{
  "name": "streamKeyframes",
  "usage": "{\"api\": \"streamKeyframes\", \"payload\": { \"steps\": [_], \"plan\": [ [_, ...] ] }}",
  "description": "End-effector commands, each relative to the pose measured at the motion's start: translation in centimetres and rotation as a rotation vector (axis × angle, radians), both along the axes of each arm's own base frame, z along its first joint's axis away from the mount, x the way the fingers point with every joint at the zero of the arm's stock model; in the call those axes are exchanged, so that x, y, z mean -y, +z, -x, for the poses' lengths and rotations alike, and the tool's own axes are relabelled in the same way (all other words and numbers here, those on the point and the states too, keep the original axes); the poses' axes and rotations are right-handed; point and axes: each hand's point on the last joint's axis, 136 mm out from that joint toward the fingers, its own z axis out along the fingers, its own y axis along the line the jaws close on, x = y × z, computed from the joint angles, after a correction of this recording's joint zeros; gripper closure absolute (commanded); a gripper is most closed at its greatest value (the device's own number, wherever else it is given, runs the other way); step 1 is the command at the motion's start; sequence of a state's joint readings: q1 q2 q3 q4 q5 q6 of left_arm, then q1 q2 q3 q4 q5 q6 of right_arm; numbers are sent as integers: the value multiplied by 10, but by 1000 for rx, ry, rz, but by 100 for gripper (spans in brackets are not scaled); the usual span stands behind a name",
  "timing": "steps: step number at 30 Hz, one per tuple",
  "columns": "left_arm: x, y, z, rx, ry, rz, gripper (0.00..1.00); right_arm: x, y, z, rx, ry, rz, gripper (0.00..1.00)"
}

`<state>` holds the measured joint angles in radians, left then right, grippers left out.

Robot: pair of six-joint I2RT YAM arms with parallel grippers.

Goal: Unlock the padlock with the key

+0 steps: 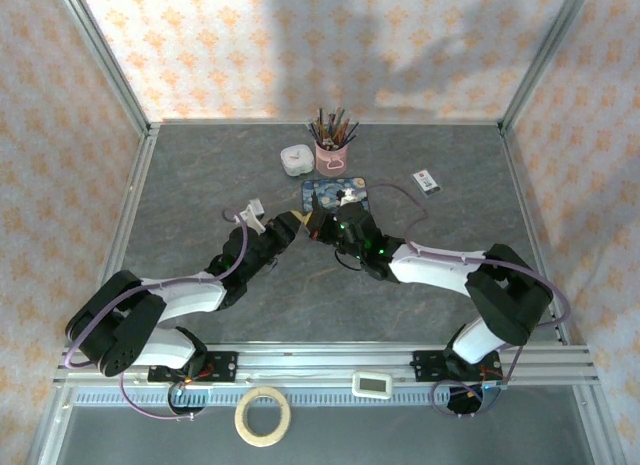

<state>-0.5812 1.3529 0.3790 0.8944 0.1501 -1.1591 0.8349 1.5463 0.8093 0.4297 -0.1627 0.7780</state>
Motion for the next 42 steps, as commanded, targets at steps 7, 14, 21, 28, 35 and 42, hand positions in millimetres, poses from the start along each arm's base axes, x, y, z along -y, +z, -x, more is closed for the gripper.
{"api": "streamKeyframes", "payload": {
  "steps": [7,14,21,28,35,42],
  "plan": [
    [2,21,-5,73,-3,-7,100,-1,12,-2,88,34,29,98],
    [-1,49,-15,195,-167,-260,100,33,52,-3,293,176,200,63],
    [28,71,-4,312,-482,-401,100,49,84,11,372,481,105,58],
    [44,98,14,433,-639,-426,100,41,104,27,394,674,-8,57],
    [44,106,21,471,-662,-441,100,33,103,36,363,754,-105,59],
    [45,109,22,484,-657,-423,100,32,89,40,320,775,-114,63]
  ]
}}
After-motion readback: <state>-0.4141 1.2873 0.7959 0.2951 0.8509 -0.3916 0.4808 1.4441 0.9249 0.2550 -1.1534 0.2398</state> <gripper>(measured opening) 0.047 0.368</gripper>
